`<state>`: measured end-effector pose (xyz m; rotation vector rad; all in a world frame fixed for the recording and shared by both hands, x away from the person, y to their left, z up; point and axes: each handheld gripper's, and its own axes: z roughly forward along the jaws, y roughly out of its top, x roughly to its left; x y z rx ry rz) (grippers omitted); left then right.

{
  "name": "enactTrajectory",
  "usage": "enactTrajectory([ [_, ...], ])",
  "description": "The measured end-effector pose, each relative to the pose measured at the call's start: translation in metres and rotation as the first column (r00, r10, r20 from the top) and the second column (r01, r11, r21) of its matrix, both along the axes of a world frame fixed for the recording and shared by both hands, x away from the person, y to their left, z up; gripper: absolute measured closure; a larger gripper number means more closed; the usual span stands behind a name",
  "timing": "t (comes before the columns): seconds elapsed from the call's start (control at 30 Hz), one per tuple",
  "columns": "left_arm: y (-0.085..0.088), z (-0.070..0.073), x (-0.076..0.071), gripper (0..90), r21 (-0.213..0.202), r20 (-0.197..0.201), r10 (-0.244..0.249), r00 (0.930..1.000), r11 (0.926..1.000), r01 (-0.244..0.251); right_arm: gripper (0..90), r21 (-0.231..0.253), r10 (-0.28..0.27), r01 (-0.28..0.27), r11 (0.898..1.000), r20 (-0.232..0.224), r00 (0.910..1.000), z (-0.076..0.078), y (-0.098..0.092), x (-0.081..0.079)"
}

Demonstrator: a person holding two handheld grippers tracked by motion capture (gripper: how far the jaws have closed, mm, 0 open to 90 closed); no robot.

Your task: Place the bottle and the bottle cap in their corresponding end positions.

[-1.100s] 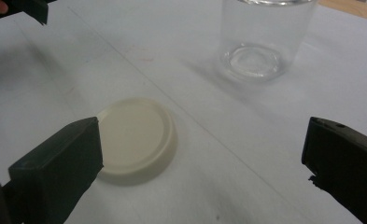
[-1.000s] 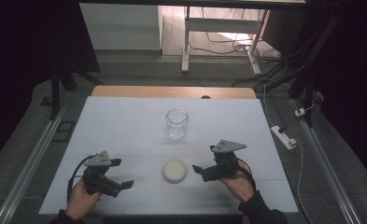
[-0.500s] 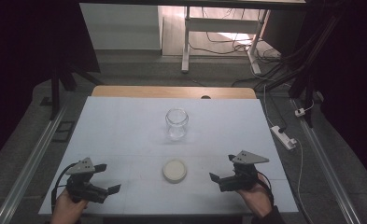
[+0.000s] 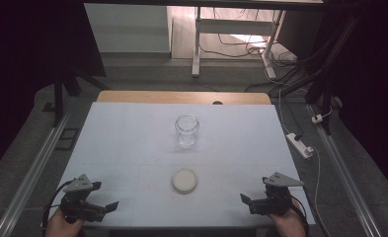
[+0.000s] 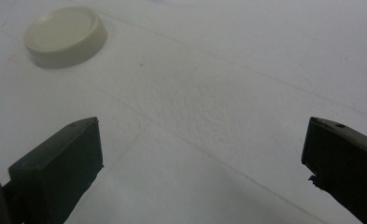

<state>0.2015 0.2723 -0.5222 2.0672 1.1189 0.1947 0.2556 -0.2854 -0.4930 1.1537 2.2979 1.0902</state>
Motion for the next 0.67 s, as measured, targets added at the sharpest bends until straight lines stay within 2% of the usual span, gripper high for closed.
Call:
enactTrajectory([
  [0.1, 0.001, -0.003, -0.002, 0.0, 0.023, -0.023, 0.009, 0.9997, 0.9997, -0.008, 0.0, -0.005, -0.020, 0.020, 1.000, -0.014, 0.9997, -0.001, -0.005, -0.004],
  [0.17, 0.001, -0.004, -0.004, 0.0, 0.046, -0.030, 0.016, 0.9994, 0.9988, -0.015, 0.0, -0.013, -0.033, 0.032, 0.999, -0.023, 0.9992, -0.002, -0.008, -0.006],
  [0.4, 0.005, -0.005, -0.009, 0.0, 0.086, -0.048, 0.062, 0.9969, 0.9947, -0.058, 0.0, -0.026, -0.063, 0.061, 0.998, -0.055, 0.9965, -0.004, -0.017, -0.013],
  [0.67, 0.007, -0.005, -0.011, 0.0, 0.092, -0.057, 0.073, 0.9957, 0.9935, -0.067, 0.0, -0.035, -0.078, 0.075, 0.997, -0.089, 0.9930, -0.005, -0.021, -0.015],
])
